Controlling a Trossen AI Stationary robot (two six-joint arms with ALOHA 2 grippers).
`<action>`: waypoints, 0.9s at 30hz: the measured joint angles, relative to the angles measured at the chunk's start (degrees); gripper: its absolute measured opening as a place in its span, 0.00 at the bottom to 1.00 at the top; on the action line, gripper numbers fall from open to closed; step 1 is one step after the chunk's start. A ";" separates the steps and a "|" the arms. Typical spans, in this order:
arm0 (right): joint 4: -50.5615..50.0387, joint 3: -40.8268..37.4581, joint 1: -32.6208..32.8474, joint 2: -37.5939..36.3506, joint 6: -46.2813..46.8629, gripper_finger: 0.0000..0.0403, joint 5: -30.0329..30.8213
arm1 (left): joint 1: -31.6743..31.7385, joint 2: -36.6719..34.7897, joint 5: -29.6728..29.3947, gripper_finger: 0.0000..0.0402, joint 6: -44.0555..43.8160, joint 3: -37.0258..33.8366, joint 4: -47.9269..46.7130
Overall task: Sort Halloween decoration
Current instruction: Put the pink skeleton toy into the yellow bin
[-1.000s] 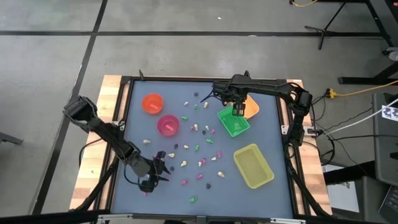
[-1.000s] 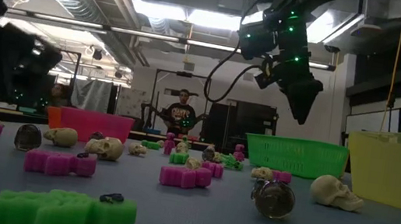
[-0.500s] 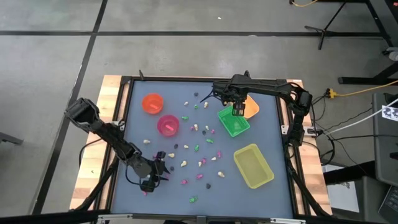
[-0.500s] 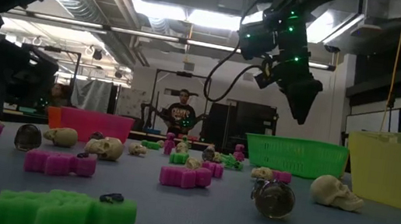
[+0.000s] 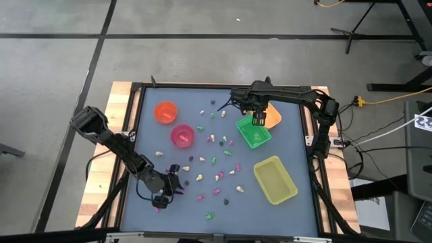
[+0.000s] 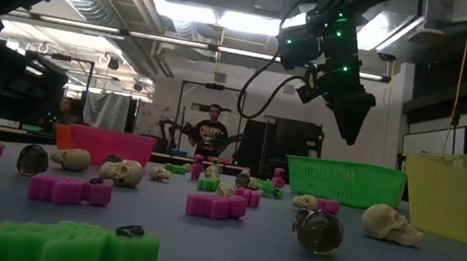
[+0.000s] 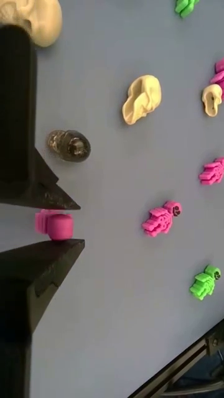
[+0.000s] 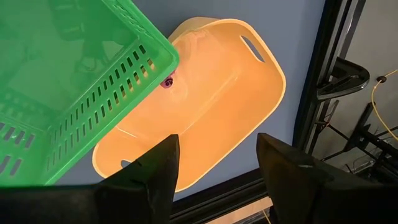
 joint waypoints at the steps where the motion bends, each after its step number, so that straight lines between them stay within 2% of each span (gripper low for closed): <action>1: 0.00 0.00 0.00 0.00 -0.20 0.53 0.01 | 0.00 -0.02 0.02 0.15 0.00 0.00 0.00; 11: -0.31 0.00 -0.08 -0.57 -2.74 0.53 0.00 | 0.00 -0.02 0.05 0.07 -0.24 0.00 0.09; 17: -0.02 0.02 -2.41 -6.06 -4.33 0.53 -2.59 | 0.04 -0.02 -0.29 0.07 -0.26 0.00 1.66; 21: 0.94 0.02 -5.73 -11.38 -4.36 0.53 -9.60 | 0.07 -0.61 -2.92 0.06 -0.24 0.00 3.32; 27: 7.19 0.04 -10.38 -16.72 -7.55 0.53 -28.22 | 2.23 -3.55 -9.91 0.06 0.22 0.00 3.67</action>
